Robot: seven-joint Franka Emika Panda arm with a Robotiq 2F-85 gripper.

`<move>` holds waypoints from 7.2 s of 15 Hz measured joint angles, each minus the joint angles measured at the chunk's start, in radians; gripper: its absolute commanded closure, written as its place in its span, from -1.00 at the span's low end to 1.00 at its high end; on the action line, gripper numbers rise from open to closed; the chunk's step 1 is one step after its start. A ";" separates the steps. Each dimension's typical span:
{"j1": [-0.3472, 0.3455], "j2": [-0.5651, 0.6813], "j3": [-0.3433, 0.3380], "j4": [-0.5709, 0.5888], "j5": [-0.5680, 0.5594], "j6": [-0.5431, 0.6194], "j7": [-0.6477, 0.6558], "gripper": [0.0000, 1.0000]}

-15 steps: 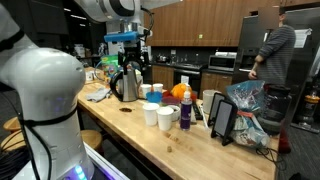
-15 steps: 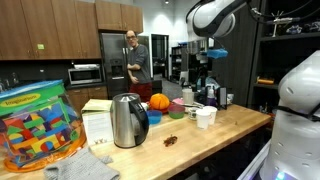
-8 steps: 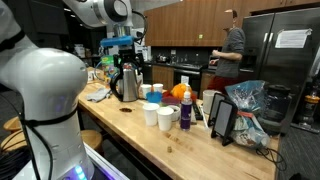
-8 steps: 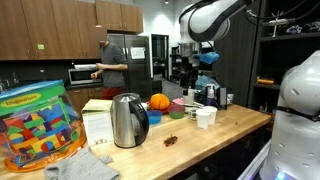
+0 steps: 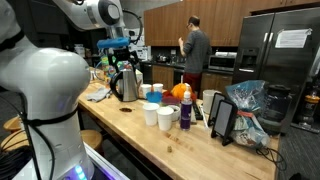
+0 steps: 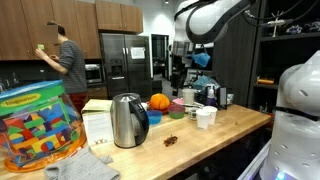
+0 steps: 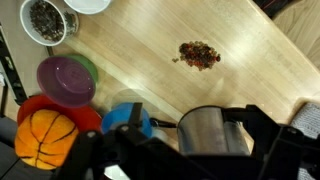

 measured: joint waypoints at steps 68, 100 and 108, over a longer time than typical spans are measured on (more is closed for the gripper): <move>0.437 0.246 -0.042 -0.009 0.047 0.380 -1.055 -1.00; 0.225 0.221 0.168 -0.039 -0.257 0.358 -0.855 -1.00; 0.147 0.181 0.253 -0.046 -0.496 0.360 -0.642 -1.00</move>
